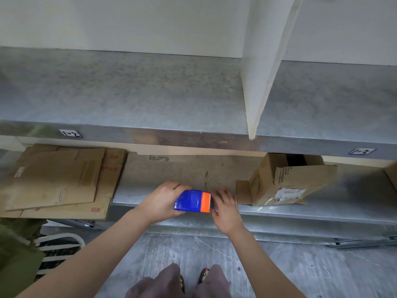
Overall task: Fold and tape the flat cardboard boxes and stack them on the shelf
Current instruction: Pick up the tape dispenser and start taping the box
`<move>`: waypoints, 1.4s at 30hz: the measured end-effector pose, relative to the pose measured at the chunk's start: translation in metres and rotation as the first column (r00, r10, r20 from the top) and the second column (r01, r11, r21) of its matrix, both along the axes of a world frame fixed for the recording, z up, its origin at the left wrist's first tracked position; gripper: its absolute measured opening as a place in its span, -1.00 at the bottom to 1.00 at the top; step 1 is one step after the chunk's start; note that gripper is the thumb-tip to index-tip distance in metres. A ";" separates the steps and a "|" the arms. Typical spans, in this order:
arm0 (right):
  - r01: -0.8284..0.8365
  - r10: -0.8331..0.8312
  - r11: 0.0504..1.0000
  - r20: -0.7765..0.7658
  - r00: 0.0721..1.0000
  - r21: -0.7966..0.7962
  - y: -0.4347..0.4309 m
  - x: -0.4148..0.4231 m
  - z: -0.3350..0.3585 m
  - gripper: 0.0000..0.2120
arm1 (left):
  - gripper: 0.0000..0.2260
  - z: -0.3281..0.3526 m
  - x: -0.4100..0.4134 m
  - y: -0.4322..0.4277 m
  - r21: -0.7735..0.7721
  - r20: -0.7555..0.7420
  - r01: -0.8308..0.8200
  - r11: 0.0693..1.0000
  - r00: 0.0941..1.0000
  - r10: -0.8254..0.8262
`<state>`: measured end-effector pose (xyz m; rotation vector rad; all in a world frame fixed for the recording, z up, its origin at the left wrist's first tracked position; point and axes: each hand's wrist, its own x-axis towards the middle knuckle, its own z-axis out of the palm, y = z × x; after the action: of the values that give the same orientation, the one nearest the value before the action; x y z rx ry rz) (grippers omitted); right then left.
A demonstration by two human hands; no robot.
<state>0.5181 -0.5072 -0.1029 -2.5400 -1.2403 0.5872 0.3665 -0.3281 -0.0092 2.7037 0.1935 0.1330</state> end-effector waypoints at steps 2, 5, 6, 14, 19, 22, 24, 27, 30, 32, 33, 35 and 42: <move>0.008 -0.008 1.000 -0.002 1.000 0.001 0.000 -0.002 0.000 -0.46 | -0.55 0.004 0.001 -0.001 0.011 0.012 0.006 1.000 1.000 -0.006; 0.017 -0.017 1.000 0.006 1.000 0.005 0.001 -0.002 0.004 -0.50 | -0.56 0.009 0.002 -0.003 0.016 0.008 0.005 1.000 1.000 -0.006; 0.024 -0.024 1.000 0.007 1.000 0.006 0.002 -0.002 0.007 -0.50 | -0.57 0.011 0.002 -0.004 0.022 -0.002 0.009 1.000 1.000 -0.009; 0.034 -0.034 0.999 0.002 0.999 0.026 0.001 -0.005 0.017 -0.48 | -0.58 0.036 -0.015 0.036 0.066 -0.094 -0.039 0.997 0.995 0.045; 0.041 -0.038 0.994 -0.028 0.999 0.102 0.011 -0.011 0.032 -0.47 | -0.60 0.051 -0.013 0.028 0.039 0.021 0.055 0.998 0.998 -0.056; 0.085 -0.058 0.966 -0.115 0.992 0.244 0.013 -0.012 0.045 -0.48 | -0.59 0.065 -0.011 0.021 0.064 0.103 0.131 0.989 0.985 -0.138; 0.117 -0.049 0.940 -0.211 0.976 0.322 0.012 -0.013 0.055 -0.49 | -0.58 0.076 -0.010 0.018 0.097 0.148 0.167 0.981 0.972 -0.180; 0.158 -0.015 0.890 -0.320 0.947 0.428 0.009 -0.016 0.069 -0.53 | -0.56 0.092 -0.009 0.014 0.118 0.178 0.186 0.975 0.962 -0.206; 0.230 -0.030 0.831 -0.373 0.927 0.506 0.006 -0.022 0.084 -0.57 | -0.55 0.105 -0.009 0.006 0.112 0.210 0.170 0.979 0.959 -0.191; 0.270 -0.027 0.792 -0.410 0.911 0.547 0.001 -0.029 0.093 -0.62 | -0.53 0.110 -0.010 -0.001 0.090 0.229 0.164 0.982 0.957 -0.180; 0.287 -0.026 0.775 -0.424 0.905 0.563 -0.001 -0.034 0.099 -0.61 | -0.52 0.111 -0.011 -0.004 0.077 0.234 0.164 0.983 0.956 -0.178; 0.346 -0.058 0.744 -0.461 0.886 0.572 -0.007 -0.043 0.106 -0.55 | -0.51 0.114 -0.013 -0.011 0.052 0.232 0.171 0.984 0.956 -0.179; 0.523 -0.195 0.761 -0.634 0.748 0.383 -0.021 -0.053 0.101 -0.86 | -0.50 0.114 -0.014 -0.043 0.013 0.229 0.226 0.974 0.948 -0.223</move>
<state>0.4648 -0.5278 -0.0021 -1.8425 -0.5358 0.6938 0.3522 -0.3710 0.1049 2.6467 -0.1815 0.3707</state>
